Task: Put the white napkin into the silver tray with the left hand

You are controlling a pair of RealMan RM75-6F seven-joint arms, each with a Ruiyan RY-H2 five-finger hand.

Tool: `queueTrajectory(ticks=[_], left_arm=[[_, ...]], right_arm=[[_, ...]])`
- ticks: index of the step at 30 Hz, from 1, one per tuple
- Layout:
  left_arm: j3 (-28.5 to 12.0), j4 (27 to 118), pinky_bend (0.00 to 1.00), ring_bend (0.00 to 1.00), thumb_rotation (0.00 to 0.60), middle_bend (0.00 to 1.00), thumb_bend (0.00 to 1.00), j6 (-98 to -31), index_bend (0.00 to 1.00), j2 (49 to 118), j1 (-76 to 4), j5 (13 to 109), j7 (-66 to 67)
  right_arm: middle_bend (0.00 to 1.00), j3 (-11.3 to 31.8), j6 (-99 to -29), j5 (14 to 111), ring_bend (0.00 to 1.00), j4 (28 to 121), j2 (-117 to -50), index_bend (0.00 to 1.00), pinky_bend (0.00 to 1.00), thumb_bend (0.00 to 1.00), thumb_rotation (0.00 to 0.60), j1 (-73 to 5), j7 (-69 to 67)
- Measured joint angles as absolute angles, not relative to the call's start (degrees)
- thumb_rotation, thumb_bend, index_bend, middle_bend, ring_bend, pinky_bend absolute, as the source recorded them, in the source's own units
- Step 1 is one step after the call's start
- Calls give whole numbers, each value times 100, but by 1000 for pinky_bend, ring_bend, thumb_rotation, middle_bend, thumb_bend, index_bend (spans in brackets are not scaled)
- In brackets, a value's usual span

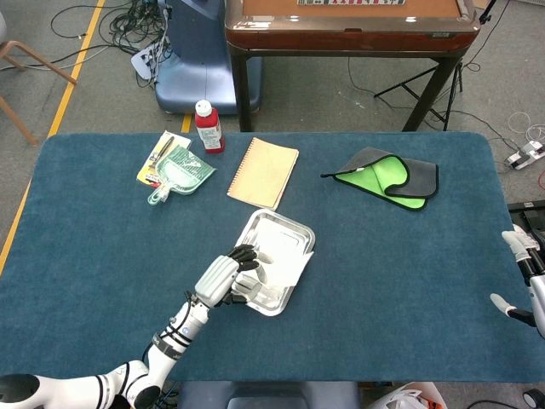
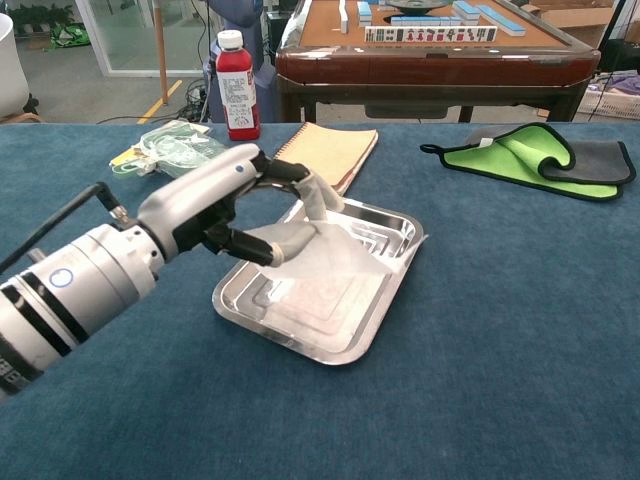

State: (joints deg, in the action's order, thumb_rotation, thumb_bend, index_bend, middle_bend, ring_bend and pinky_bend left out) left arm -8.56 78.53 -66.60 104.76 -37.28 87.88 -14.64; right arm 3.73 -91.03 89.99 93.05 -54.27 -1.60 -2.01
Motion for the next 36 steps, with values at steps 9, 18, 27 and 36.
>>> queueTrajectory(ticks=[9,18,27,36], left_arm=[[-803,7322,138,260,600,321,432,-6529,557,10793,-3849,8711,-824],[-772,7252,138,260,600,321,433,-6543,564,10743,-3707,8397,-3],[-737,7771,138,260,600,321,432,-6518,566,10712,-3680,8303,562],[-810,7821,140,260,600,321,432,-6358,570,10818,-3749,8051,1188]], right_arm=[[159,375,-9117,9020,0,9325,-5404,74,51,28,600,-154,-192],[159,384,-9064,9001,0,9259,-5440,74,51,28,600,-181,-245],[159,385,-9027,9013,0,9225,-5464,74,51,28,600,-210,-270],[159,371,-9048,8999,0,9165,-5461,74,51,28,600,-179,-353]])
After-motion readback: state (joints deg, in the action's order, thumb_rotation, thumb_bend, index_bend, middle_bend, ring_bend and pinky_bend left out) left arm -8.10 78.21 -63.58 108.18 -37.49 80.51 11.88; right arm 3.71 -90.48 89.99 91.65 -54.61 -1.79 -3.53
